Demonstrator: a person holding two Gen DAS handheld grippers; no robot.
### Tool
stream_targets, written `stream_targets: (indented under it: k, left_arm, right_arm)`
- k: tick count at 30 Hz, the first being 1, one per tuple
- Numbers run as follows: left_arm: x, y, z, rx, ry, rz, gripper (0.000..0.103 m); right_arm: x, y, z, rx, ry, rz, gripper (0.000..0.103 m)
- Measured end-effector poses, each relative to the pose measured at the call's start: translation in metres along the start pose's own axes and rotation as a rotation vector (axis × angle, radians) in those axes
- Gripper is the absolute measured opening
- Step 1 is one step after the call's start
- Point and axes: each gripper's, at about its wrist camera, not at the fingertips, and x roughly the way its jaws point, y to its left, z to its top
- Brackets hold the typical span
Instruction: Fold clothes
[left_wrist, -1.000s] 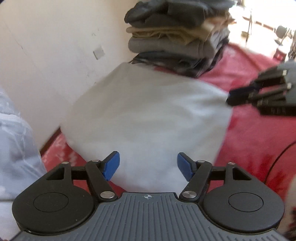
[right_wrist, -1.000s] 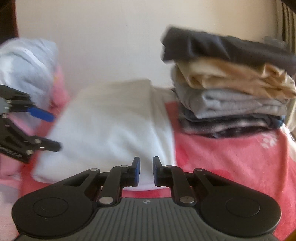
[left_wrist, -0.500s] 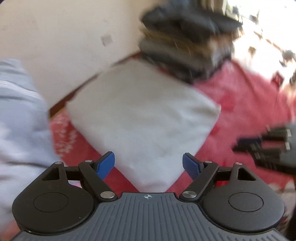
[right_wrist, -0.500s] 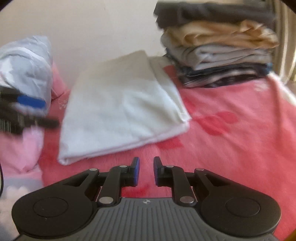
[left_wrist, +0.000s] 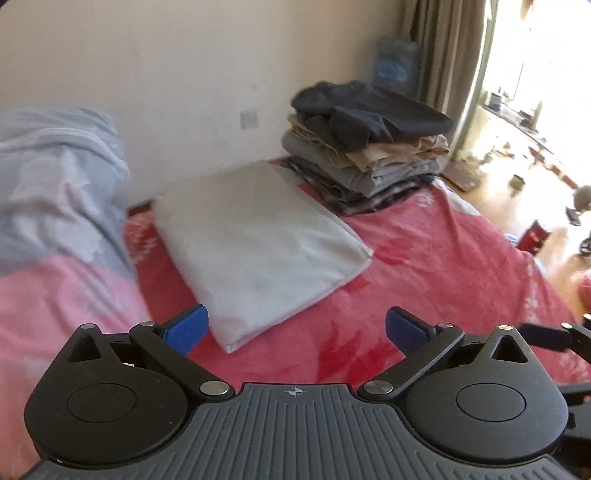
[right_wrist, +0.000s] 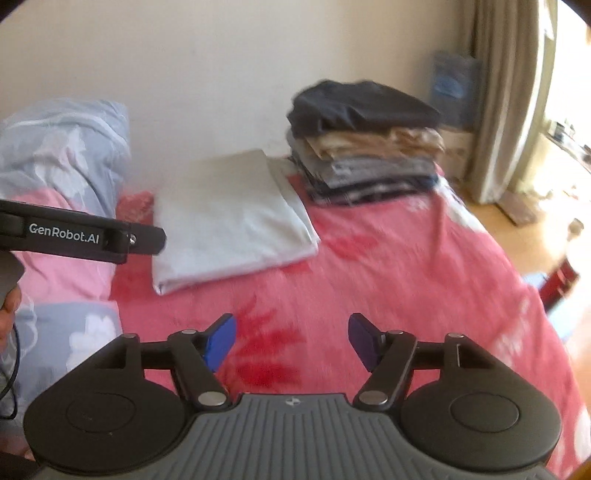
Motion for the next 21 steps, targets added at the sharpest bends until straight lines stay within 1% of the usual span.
stream_targets:
  k: [1,3,5,7,10,13,17,19,21]
  left_arm:
    - [-0.002,-0.003,-0.004,0.007,-0.01,0.021,0.103]
    - [-0.005,-0.007,-0.012,0.007,-0.007,0.033,0.103]
    - [-0.005,-0.008,-0.019,0.001,0.0,0.012,0.103]
    - [0.0,-0.006,-0.02,0.002,0.032,-0.001,0.103]
    - [0.006,0.003,-0.022,-0.074,0.031,0.069,0.103]
    - [0.014,0.015,-0.027,-0.229,0.065,0.08,0.103]
    - [0.02,0.012,-0.037,-0.275,0.064,0.125,0.102]
    - [0.023,0.005,-0.038,-0.228,0.069,0.141,0.102]
    - [0.025,0.001,-0.038,-0.205,0.076,0.15,0.103]
  right_arm:
    - [-0.002,0.001,-0.003,0.021,0.003,-0.01,0.076]
    - [-0.004,0.001,-0.008,0.069,0.011,-0.027,0.078]
    - [-0.006,0.0,-0.011,0.108,0.006,-0.052,0.081]
    - [-0.004,0.001,-0.012,0.119,0.002,-0.076,0.089]
    - [0.004,0.002,-0.008,0.099,0.014,-0.087,0.092]
    - [0.016,0.005,0.0,0.084,0.026,-0.088,0.095]
    - [0.032,0.01,0.004,0.049,0.056,-0.096,0.098]
    - [0.037,0.013,0.003,0.03,0.07,-0.112,0.098]
    - [0.038,0.014,0.001,0.028,0.075,-0.128,0.098]
